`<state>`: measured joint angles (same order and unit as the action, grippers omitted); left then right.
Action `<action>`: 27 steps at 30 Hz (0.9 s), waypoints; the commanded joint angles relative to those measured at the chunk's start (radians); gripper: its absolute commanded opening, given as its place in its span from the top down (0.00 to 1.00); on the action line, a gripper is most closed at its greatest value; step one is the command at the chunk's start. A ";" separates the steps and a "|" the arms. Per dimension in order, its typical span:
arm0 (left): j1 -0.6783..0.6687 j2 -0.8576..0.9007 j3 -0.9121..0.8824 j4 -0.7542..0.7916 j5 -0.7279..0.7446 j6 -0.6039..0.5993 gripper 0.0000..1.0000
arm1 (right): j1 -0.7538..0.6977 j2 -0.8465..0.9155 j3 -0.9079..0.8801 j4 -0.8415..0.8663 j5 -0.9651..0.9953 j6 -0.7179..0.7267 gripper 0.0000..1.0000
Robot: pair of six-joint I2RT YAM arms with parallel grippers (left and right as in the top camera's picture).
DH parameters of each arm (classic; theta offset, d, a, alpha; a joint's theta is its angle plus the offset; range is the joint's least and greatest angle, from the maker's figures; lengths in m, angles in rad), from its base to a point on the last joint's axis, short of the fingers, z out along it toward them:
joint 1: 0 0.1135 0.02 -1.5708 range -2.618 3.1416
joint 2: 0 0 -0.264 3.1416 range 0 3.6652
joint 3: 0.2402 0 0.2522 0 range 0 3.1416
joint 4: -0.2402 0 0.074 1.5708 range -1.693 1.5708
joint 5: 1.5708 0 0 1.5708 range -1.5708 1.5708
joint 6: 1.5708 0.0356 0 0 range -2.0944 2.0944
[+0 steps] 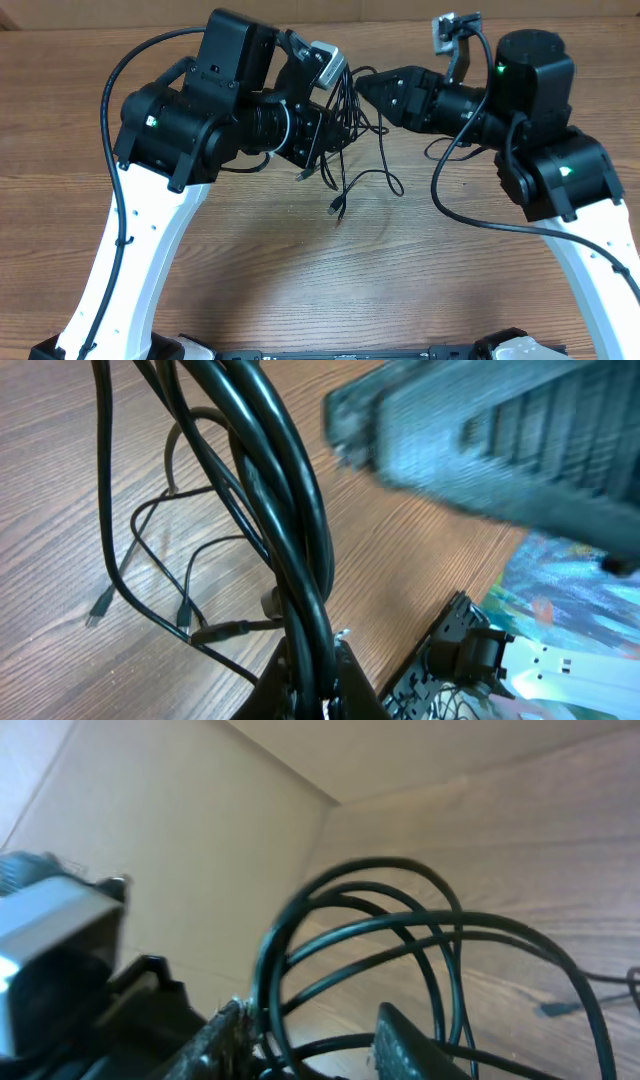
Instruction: Untangle cables
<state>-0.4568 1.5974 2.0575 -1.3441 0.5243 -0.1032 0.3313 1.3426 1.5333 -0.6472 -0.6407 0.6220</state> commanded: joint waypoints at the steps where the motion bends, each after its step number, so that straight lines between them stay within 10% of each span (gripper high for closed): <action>1: 0.005 -0.012 0.006 0.010 0.027 -0.010 0.96 | 0.012 0.032 0.024 -0.012 -0.008 -0.024 0.65; 27: 0.005 -0.012 0.006 0.010 -0.031 -0.009 0.96 | -0.114 0.013 0.024 0.007 -0.169 -0.010 0.55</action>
<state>-0.4561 1.5974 2.0575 -1.3426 0.5152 -0.1062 0.2310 1.3808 1.5333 -0.6338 -0.7929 0.6102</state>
